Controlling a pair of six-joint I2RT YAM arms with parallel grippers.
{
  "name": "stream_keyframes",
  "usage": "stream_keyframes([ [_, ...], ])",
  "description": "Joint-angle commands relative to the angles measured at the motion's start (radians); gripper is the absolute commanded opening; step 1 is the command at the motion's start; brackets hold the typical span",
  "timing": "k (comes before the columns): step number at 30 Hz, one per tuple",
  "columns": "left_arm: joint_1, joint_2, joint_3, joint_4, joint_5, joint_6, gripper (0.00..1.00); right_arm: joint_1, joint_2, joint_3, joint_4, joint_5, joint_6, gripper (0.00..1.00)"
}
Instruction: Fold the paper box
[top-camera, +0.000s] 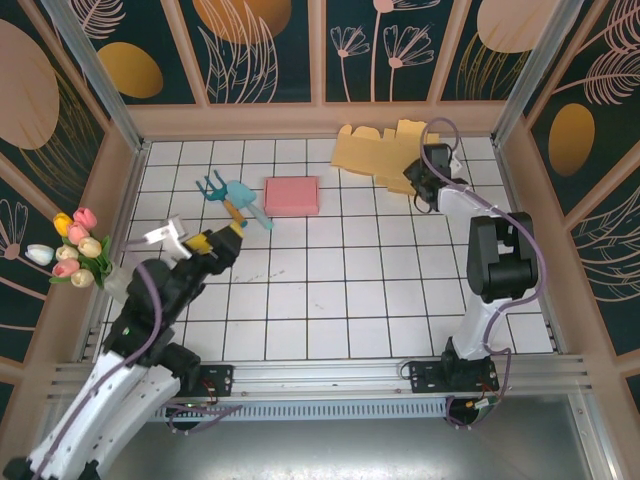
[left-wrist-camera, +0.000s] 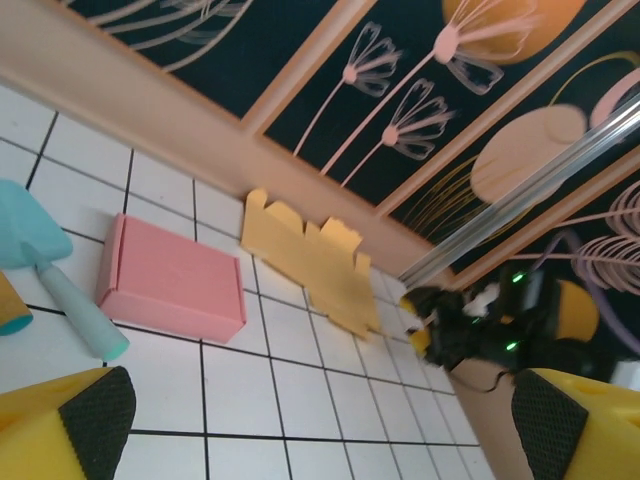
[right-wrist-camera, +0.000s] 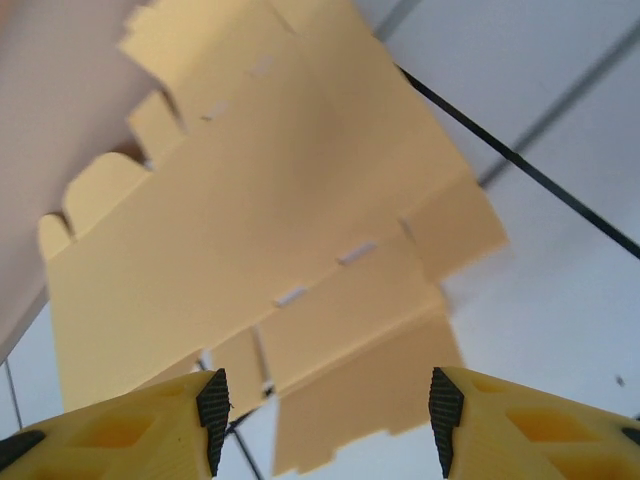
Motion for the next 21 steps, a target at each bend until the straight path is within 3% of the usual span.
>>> stream_keyframes([
  [1,-0.003,-0.073,-0.008,-0.230,-0.041,0.032,0.98,-0.016,0.033,-0.045,0.121,-0.089,0.172,0.58],
  [3,-0.003,-0.096,-0.025,-0.223,-0.005,0.037,0.98,-0.016,0.049,-0.039,0.124,-0.082,0.189,0.58],
  [5,-0.003,-0.091,-0.065,-0.147,0.105,0.053,0.98,-0.016,0.065,-0.040,0.139,-0.089,0.206,0.58],
  [8,-0.003,-0.047,-0.082,-0.111,0.154,0.055,0.98,-0.015,0.089,-0.035,0.148,-0.116,0.247,0.58],
  [21,-0.003,-0.134,-0.101,-0.129,0.095,0.030,0.99,0.019,0.027,-0.112,0.157,-0.039,0.396,0.58],
])
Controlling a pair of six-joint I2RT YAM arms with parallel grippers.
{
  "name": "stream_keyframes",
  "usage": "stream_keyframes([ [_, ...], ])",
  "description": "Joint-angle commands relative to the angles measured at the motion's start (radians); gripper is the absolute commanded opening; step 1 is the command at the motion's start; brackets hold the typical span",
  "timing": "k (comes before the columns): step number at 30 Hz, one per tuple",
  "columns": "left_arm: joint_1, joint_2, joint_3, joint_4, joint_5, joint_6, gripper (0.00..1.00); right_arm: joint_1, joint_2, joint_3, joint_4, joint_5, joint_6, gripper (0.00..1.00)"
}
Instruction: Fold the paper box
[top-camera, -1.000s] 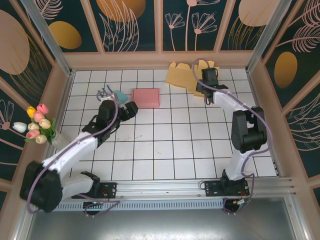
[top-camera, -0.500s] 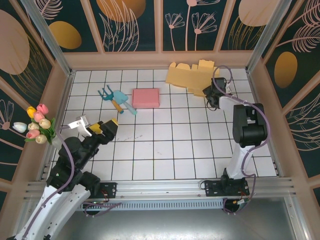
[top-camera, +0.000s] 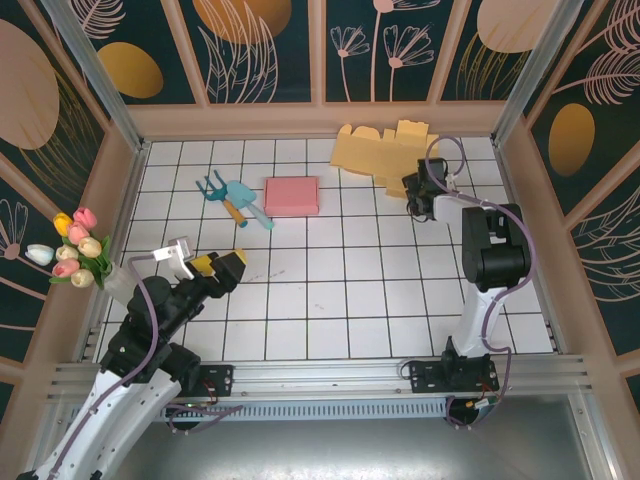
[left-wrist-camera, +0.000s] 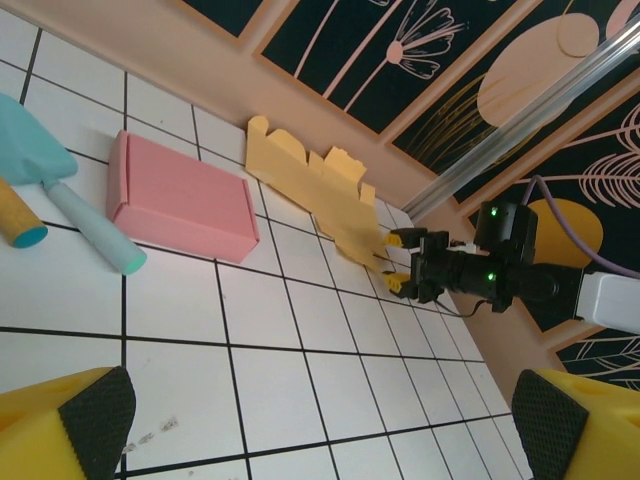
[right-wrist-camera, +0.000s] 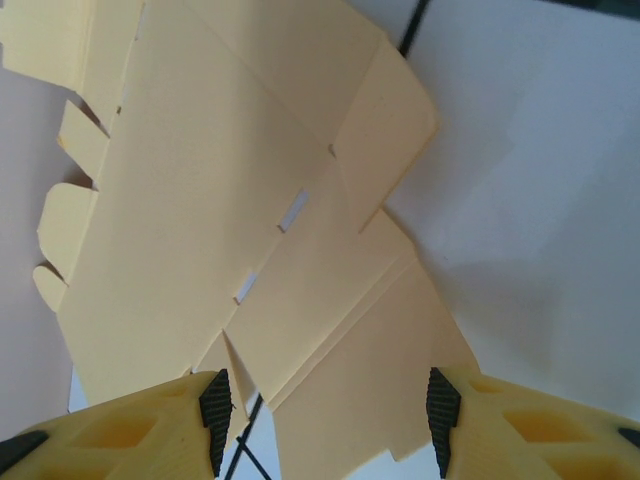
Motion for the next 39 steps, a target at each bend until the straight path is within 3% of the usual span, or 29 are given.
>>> stream_keyframes([
  [1,-0.004,-0.005,-0.003,-0.007,-0.014,0.000,0.99,0.023,-0.071,-0.051,0.024,0.052,0.061,0.57],
  [15,-0.003,-0.002,-0.002,-0.010,-0.020,-0.004,0.98,0.061,-0.112,-0.121,0.075,0.046,0.106,0.58],
  [24,-0.003,-0.002,-0.004,-0.010,-0.014,-0.003,0.99,0.041,-0.042,-0.111,0.178,0.052,0.044,0.58],
  [34,-0.002,0.002,-0.006,-0.010,-0.016,-0.003,0.98,0.016,0.045,-0.077,0.174,0.012,0.087,0.56],
  [39,-0.001,0.003,-0.007,-0.010,-0.018,-0.004,0.99,-0.013,0.042,-0.084,0.197,0.021,0.067,0.46],
])
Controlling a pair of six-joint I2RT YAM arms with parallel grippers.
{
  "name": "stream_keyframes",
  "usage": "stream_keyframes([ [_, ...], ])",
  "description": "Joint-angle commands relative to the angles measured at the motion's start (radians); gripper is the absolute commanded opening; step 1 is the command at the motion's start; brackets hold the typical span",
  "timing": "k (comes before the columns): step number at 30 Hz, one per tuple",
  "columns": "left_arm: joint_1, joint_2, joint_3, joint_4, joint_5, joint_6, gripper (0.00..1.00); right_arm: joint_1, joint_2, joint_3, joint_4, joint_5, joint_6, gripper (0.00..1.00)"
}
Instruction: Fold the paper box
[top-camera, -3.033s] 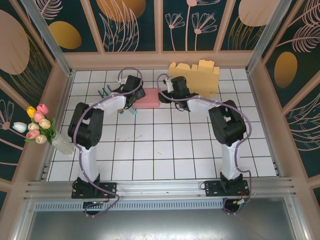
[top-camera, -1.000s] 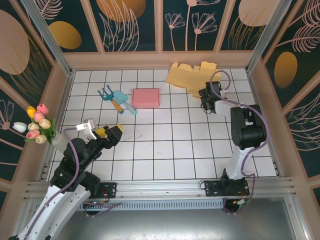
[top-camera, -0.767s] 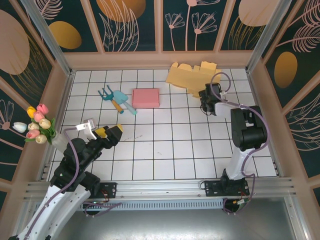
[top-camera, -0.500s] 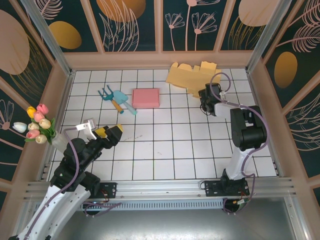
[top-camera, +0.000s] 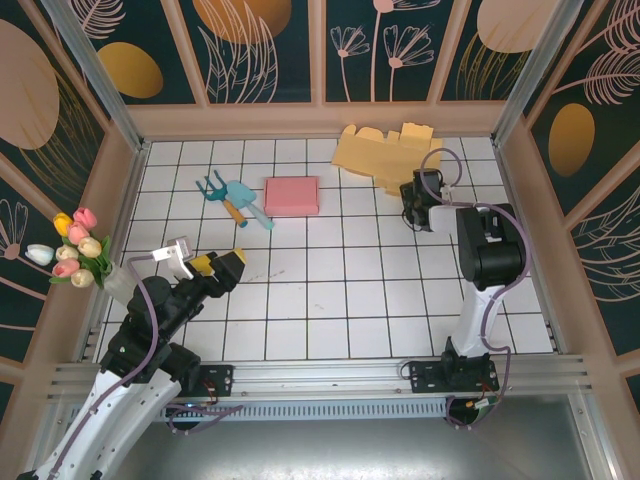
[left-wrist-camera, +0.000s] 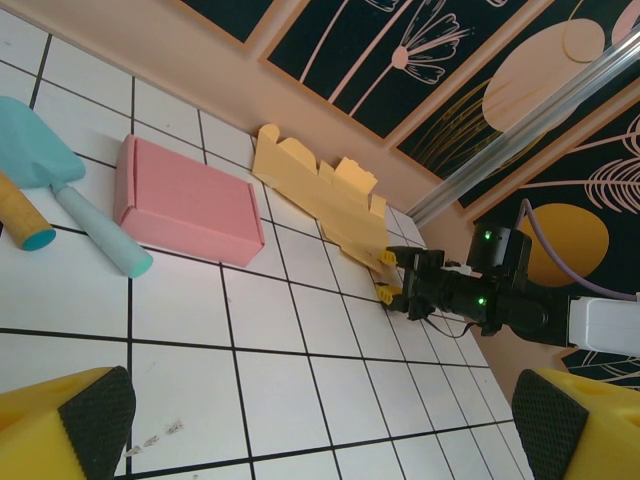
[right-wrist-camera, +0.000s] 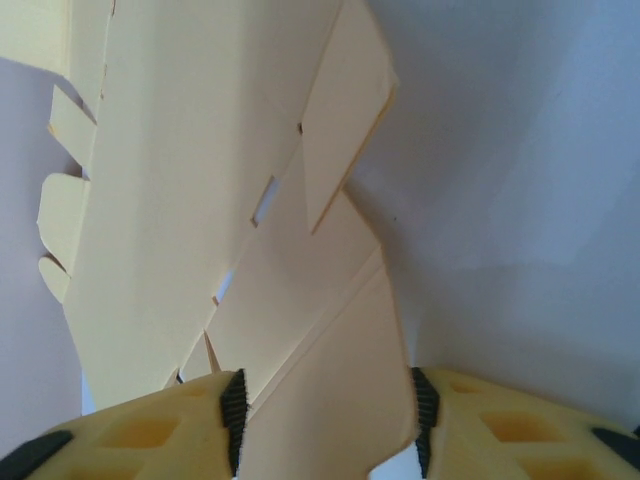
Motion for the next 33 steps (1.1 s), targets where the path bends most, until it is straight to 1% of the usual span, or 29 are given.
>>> stream_keyframes([
  [1,-0.003,0.002,-0.007,-0.009,-0.006,-0.004,0.98,-0.033,0.011,0.008,0.032,0.016,-0.023,0.39],
  [3,-0.002,0.004,-0.007,-0.008,-0.008,-0.004,0.98,-0.049,-0.003,0.002,0.050,0.021,-0.058,0.14],
  [4,-0.002,0.005,-0.007,-0.008,-0.007,-0.003,0.99,-0.058,-0.012,-0.003,0.058,0.020,-0.079,0.03],
  [5,-0.002,0.006,-0.007,-0.008,-0.006,-0.004,0.99,-0.065,-0.022,-0.007,0.067,0.015,-0.099,0.00],
  [8,-0.003,0.008,-0.007,-0.006,-0.007,-0.002,0.98,-0.091,-0.096,-0.022,0.085,-0.003,-0.196,0.00],
  [10,-0.003,0.013,-0.005,-0.007,-0.019,0.000,0.98,-0.101,-0.174,-0.018,0.040,0.027,-0.288,0.00],
  [15,-0.003,0.052,0.003,-0.006,-0.028,-0.008,0.98,-0.107,-0.389,0.039,-0.122,0.118,-0.567,0.00],
  [18,-0.003,0.091,0.022,0.020,-0.017,-0.024,0.98,-0.102,-0.514,0.091,-0.218,0.090,-0.733,0.00],
  [21,-0.003,0.135,0.038,0.093,-0.001,-0.065,0.99,-0.078,-0.607,0.193,-0.388,0.062,-0.872,0.00],
  [23,-0.002,0.177,0.054,0.163,0.002,-0.093,0.99,-0.051,-0.673,0.228,-0.451,0.036,-0.960,0.00],
  [25,-0.003,0.247,0.096,0.197,-0.018,-0.105,0.98,0.003,-0.740,0.256,-0.514,0.083,-1.016,0.00],
  [29,-0.003,0.394,0.202,0.188,-0.054,-0.094,0.99,0.153,-0.820,0.336,-0.637,0.136,-1.152,0.00],
  [31,-0.003,0.422,0.222,0.201,-0.078,-0.093,0.98,0.227,-0.848,0.367,-0.707,0.149,-1.211,0.00],
  [33,-0.003,0.434,0.236,0.206,-0.099,-0.083,0.98,0.273,-0.865,0.384,-0.768,0.156,-1.236,0.00],
])
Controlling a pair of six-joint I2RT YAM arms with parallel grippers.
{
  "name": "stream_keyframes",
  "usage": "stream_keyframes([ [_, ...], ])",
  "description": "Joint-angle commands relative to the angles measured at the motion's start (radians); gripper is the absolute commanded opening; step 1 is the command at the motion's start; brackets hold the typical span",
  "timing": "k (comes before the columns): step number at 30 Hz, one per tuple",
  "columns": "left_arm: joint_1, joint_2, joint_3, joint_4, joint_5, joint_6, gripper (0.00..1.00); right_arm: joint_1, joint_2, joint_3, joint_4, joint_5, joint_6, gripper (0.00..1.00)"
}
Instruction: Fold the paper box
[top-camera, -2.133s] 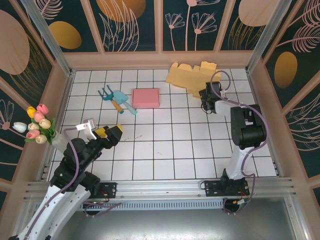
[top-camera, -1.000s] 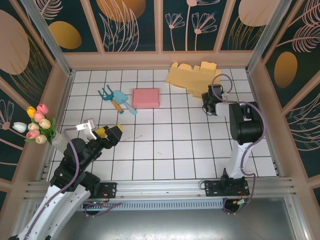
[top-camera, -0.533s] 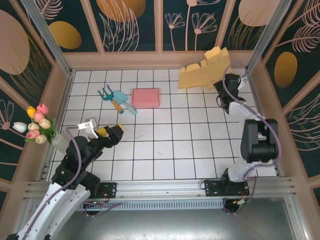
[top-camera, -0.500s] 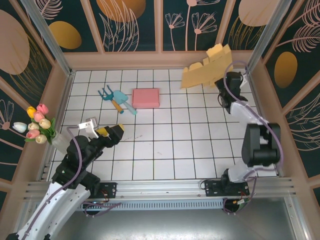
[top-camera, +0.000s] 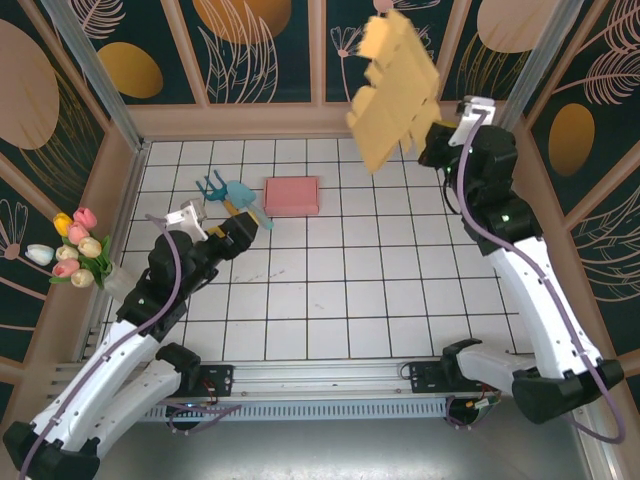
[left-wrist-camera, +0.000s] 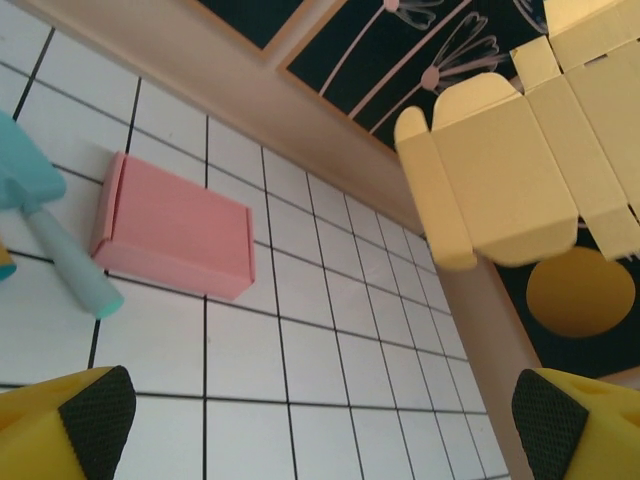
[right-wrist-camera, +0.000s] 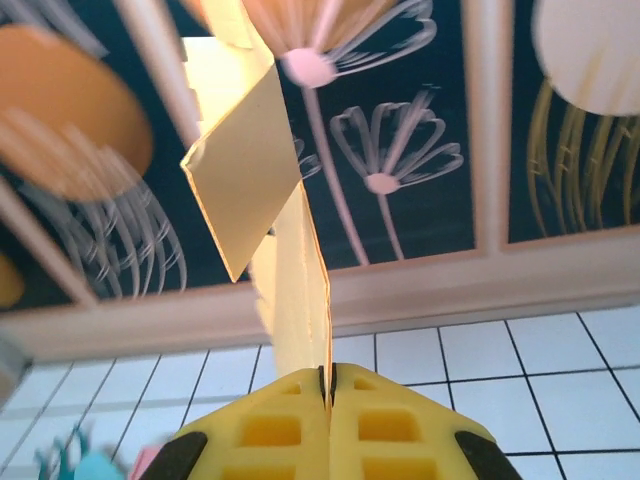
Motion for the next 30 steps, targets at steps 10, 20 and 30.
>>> stream_keyframes([
  [10,-0.003,0.047,0.049,0.210,0.003,0.211,0.92,0.085,-0.095,-0.027,-0.253,-0.349,-0.241,0.00],
  [20,-0.005,0.151,0.040,0.353,0.090,0.419,0.87,0.096,-0.071,-0.030,-0.305,-0.504,-0.294,0.00],
  [30,-0.005,0.264,0.098,0.355,0.040,0.506,0.81,0.117,-0.070,-0.035,-0.343,-0.549,-0.311,0.00],
])
